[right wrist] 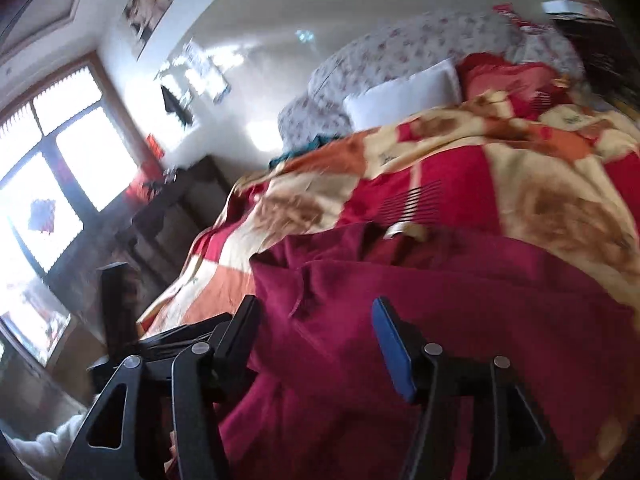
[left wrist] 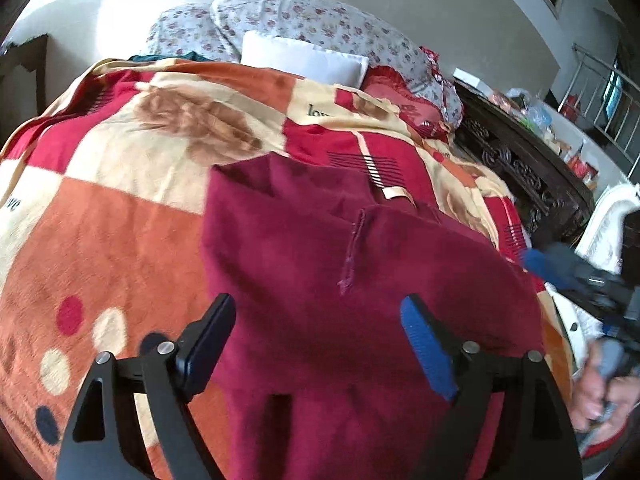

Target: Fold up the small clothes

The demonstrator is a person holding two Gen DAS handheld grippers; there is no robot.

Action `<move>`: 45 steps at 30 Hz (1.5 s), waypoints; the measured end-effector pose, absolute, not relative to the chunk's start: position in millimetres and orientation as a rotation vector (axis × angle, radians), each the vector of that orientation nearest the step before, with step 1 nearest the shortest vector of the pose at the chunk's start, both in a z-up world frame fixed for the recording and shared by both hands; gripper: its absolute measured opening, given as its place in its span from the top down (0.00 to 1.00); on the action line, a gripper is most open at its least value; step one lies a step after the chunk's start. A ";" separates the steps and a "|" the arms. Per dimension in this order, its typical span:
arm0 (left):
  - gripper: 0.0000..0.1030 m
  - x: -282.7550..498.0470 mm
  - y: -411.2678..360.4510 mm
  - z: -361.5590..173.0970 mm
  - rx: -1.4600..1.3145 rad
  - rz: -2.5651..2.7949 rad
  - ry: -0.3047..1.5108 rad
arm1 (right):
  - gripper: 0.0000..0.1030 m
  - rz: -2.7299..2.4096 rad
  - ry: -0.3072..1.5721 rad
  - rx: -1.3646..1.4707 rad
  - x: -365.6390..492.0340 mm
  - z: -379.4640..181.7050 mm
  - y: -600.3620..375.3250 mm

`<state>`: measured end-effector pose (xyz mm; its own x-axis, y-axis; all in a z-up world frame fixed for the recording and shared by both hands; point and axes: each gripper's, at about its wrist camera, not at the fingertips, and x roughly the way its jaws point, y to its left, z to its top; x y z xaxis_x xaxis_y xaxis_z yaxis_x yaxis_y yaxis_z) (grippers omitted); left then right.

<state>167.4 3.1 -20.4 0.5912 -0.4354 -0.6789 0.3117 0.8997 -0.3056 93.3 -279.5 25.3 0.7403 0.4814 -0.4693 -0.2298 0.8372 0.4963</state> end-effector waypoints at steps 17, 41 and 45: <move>0.90 181.1 -68.9 7.8 -0.073 -0.460 0.810 | 0.29 0.112 0.646 0.475 -6.0 3.5 -395.3; 0.90 184.4 42.4 -9.9 -0.154 -0.284 0.849 | 0.35 0.034 0.788 0.551 113.0 -36.6 -384.2; 0.90 183.0 32.7 -3.5 -0.134 -0.301 0.813 | 0.80 0.008 0.764 0.502 121.2 -33.2 -384.0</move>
<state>183.0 32.7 -3.5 0.6479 -0.3148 -0.6937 0.2128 0.9491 -0.2321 121.2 -384.0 -33.2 0.7279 0.1851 -0.6603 0.1721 0.8827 0.4372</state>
